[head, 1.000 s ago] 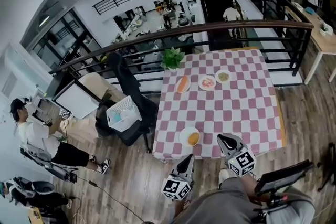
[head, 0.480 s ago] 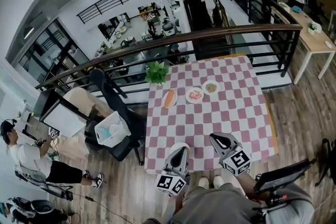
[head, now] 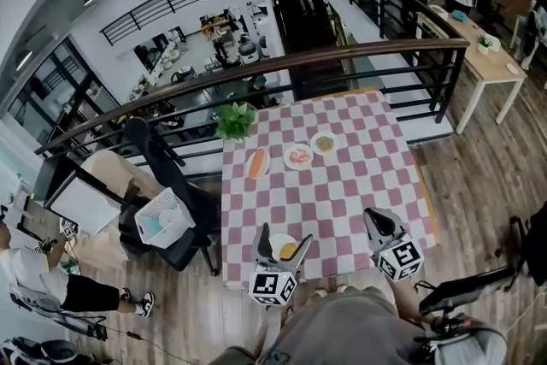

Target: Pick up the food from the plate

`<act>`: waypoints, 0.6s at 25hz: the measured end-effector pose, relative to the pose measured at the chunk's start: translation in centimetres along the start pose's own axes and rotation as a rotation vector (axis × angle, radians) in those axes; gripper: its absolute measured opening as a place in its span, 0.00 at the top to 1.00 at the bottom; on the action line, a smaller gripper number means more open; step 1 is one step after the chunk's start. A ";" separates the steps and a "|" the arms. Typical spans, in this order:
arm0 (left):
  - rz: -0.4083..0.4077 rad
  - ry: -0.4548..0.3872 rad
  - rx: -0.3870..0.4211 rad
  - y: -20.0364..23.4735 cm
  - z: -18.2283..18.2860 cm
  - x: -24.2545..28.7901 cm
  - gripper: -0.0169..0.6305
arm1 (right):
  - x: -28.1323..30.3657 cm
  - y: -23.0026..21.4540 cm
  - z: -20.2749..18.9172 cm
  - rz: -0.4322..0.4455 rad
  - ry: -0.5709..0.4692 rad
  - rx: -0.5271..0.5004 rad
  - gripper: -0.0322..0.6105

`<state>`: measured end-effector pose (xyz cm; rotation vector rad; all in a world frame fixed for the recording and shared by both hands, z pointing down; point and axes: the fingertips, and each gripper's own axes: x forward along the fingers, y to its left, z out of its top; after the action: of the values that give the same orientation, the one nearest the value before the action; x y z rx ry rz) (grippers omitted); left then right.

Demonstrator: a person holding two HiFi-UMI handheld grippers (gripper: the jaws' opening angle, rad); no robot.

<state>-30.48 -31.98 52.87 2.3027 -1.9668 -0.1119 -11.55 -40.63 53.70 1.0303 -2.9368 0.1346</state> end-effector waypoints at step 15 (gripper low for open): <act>0.004 0.535 0.068 10.5 -14.0 -2.8 0.17 | -0.7 2.2 -2.0 -0.068 0.050 0.018 0.93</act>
<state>-39.37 -30.28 68.13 2.0733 -1.7132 0.5230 -12.36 -38.33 55.50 1.1102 -2.8572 0.1831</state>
